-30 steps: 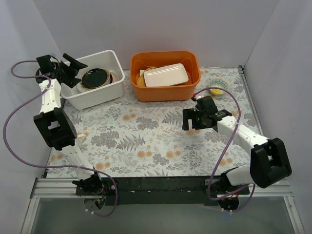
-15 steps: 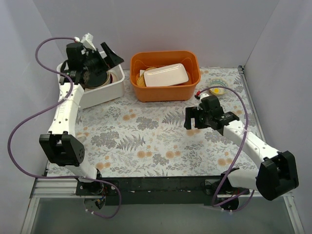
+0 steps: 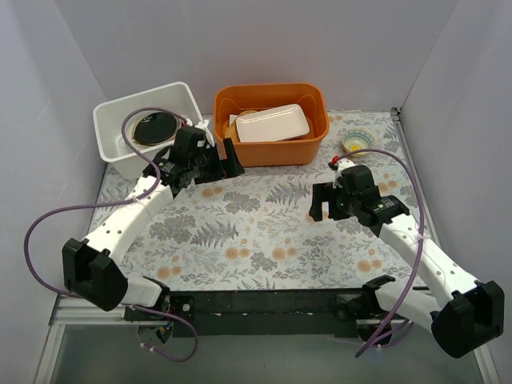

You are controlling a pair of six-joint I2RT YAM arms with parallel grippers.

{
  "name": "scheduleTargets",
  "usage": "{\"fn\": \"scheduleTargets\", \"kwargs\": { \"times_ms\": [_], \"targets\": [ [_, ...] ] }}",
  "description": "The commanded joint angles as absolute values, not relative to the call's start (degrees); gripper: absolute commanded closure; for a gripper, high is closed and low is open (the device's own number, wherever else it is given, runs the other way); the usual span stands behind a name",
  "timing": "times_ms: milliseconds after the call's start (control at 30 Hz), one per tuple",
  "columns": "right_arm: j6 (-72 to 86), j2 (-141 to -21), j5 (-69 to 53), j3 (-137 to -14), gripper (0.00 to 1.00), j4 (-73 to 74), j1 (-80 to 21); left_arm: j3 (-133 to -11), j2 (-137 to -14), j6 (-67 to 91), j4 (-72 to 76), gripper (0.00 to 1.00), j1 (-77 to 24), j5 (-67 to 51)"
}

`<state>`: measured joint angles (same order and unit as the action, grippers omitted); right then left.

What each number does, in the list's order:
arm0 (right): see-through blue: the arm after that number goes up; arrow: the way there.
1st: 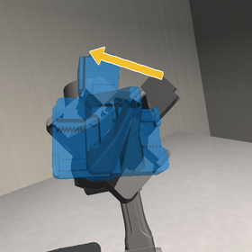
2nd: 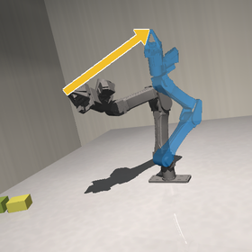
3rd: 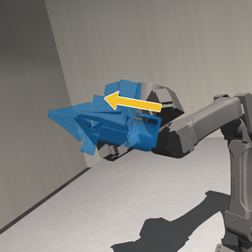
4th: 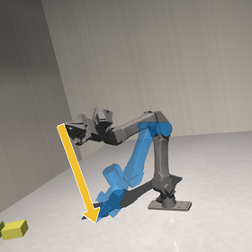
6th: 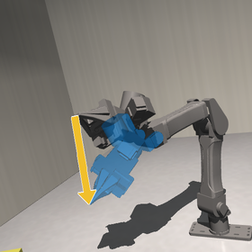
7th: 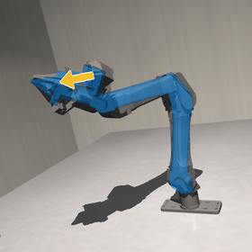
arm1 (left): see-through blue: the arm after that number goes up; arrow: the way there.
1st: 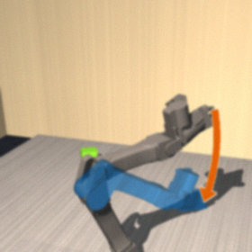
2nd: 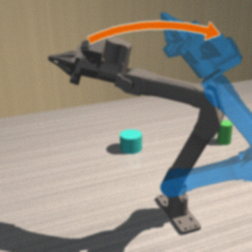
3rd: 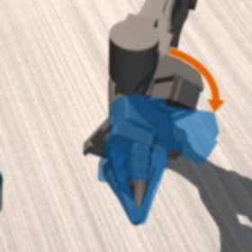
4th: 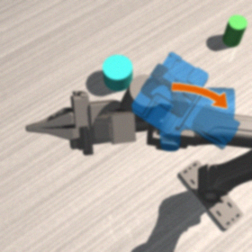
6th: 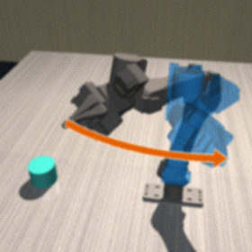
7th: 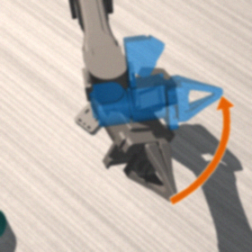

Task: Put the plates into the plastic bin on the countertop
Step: Reset both arms

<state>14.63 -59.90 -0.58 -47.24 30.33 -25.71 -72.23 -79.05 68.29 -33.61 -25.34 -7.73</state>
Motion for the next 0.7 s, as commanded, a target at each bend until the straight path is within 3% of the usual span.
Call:
{"fn": "scheduleTargets", "kwargs": {
  "times_ms": [0, 333, 667],
  "targets": [
    [14.4, -56.0, -0.3, -45.1, 0.02, 33.0, -25.5, -65.1, -71.6, 72.3, -32.7, 0.02, -27.8, -2.8],
    [16.2, -50.4, -1.7, -41.8, 0.02, 34.7, -25.4, -48.6, -59.0, 77.9, -29.7, 0.02, -30.4, -6.0],
    [17.3, -44.9, -1.8, -40.1, 0.02, 36.1, -25.5, -40.2, -48.3, 81.3, -31.1, 0.02, -30.8, -5.6]
  ]
}}
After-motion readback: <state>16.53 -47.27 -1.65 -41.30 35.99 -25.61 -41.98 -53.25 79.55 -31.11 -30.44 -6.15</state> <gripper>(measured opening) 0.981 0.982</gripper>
